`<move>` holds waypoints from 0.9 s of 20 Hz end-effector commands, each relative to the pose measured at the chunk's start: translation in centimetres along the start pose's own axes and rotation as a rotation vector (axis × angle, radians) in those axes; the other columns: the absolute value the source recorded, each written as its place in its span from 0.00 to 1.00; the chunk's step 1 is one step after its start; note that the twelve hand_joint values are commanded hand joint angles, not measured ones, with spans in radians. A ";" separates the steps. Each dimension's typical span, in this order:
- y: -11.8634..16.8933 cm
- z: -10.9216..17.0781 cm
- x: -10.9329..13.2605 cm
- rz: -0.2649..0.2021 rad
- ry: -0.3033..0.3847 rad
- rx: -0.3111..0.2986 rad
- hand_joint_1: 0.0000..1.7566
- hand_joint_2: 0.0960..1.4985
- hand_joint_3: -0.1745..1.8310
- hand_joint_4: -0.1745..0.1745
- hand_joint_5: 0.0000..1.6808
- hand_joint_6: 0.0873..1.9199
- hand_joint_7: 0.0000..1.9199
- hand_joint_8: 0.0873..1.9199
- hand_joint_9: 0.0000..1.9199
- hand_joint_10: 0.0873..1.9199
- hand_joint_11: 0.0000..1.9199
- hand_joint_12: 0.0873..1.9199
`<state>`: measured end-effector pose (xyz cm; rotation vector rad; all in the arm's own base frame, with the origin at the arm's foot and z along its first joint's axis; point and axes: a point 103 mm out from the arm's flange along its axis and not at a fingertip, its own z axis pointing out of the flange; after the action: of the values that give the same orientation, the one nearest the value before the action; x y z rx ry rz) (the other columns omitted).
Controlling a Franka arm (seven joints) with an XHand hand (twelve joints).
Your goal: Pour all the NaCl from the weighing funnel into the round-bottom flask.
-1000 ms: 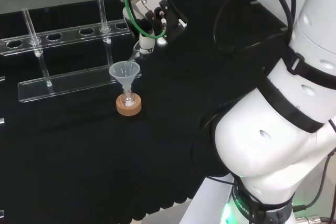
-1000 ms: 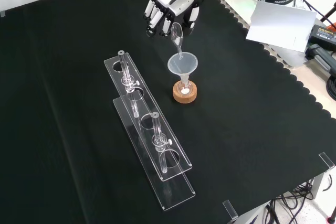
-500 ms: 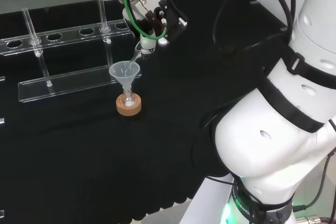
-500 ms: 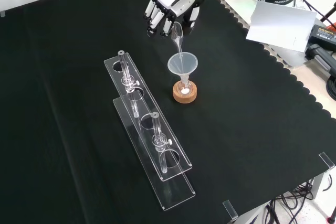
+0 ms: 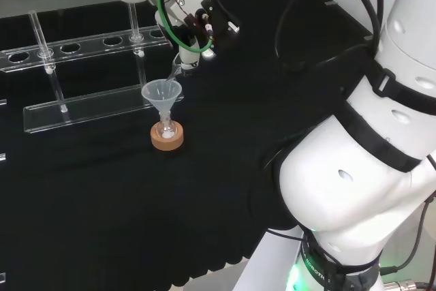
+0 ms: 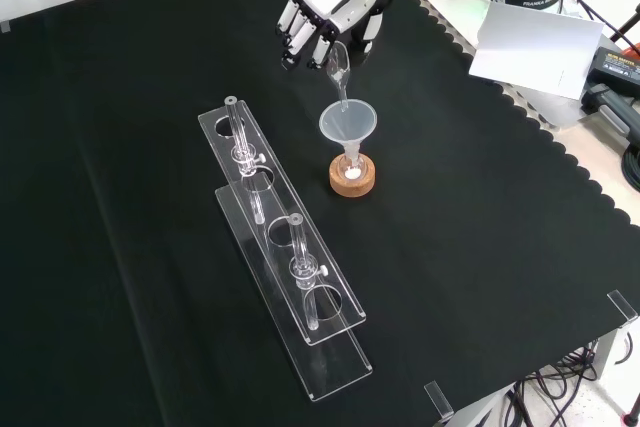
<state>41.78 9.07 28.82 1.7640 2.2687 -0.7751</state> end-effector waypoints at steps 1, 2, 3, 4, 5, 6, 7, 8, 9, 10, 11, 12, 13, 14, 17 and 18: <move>0.0 -0.3 0.1 0.005 -0.039 0.007 0.65 0.41 0.36 1.00 0.83 0.16 0.28 0.33 0.52 0.12 0.45 0.50; 0.0 -0.3 0.1 0.003 -0.041 0.006 0.65 0.41 0.36 1.00 0.83 0.16 0.28 0.33 0.52 0.12 0.45 0.50; 0.0 -0.4 0.2 0.001 -0.046 0.005 0.65 0.41 0.36 1.00 0.83 0.16 0.28 0.33 0.52 0.12 0.45 0.50; -0.1 -0.4 0.1 0.000 -0.045 0.003 0.65 0.41 0.36 1.00 0.83 0.16 0.28 0.33 0.52 0.12 0.45 0.50; -0.1 -0.5 0.0 0.005 -0.048 0.007 0.65 0.41 0.36 1.00 0.83 0.16 0.28 0.33 0.52 0.12 0.45 0.50; -0.1 -0.6 0.2 0.013 -0.052 0.012 0.65 0.41 0.36 1.00 0.83 0.16 0.28 0.33 0.52 0.12 0.45 0.50; -0.2 -0.6 0.1 0.013 -0.058 0.014 0.65 0.41 0.36 1.00 0.84 0.16 0.28 0.33 0.52 0.12 0.45 0.50; -0.1 -0.6 0.1 0.004 -0.045 -0.003 0.65 0.41 0.36 1.00 0.84 0.16 0.28 0.33 0.52 0.12 0.45 0.50; 0.1 -1.1 1.1 -0.010 -0.061 -0.002 0.65 0.41 0.36 1.00 0.84 0.16 0.28 0.33 0.52 0.12 0.45 0.50; 0.3 -1.3 1.4 -0.008 -0.064 0.003 0.65 0.41 0.36 1.00 0.84 0.16 0.28 0.33 0.52 0.12 0.45 0.50; 0.3 -1.2 1.4 0.000 -0.065 0.008 0.65 0.41 0.36 1.00 0.84 0.16 0.28 0.33 0.52 0.12 0.45 0.50; 0.2 -1.1 1.2 0.001 -0.064 0.007 0.65 0.41 0.36 1.00 0.84 0.16 0.28 0.33 0.52 0.12 0.45 0.50; 0.2 -1.0 0.9 0.000 -0.063 0.006 0.65 0.41 0.36 1.00 0.84 0.16 0.28 0.33 0.52 0.12 0.45 0.50; 0.1 -0.8 0.7 -0.001 -0.067 0.006 0.65 0.41 0.36 1.00 0.84 0.16 0.28 0.33 0.52 0.12 0.45 0.50; 0.1 -0.7 0.5 0.003 -0.072 0.011 0.65 0.41 0.36 1.00 0.84 0.16 0.28 0.33 0.52 0.12 0.45 0.50; 0.2 -0.6 0.5 -0.003 -0.059 0.004 0.65 0.41 0.36 1.00 0.84 0.16 0.27 0.33 0.52 0.12 0.45 0.50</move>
<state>42.02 10.12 29.22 1.7168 2.2242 -0.8312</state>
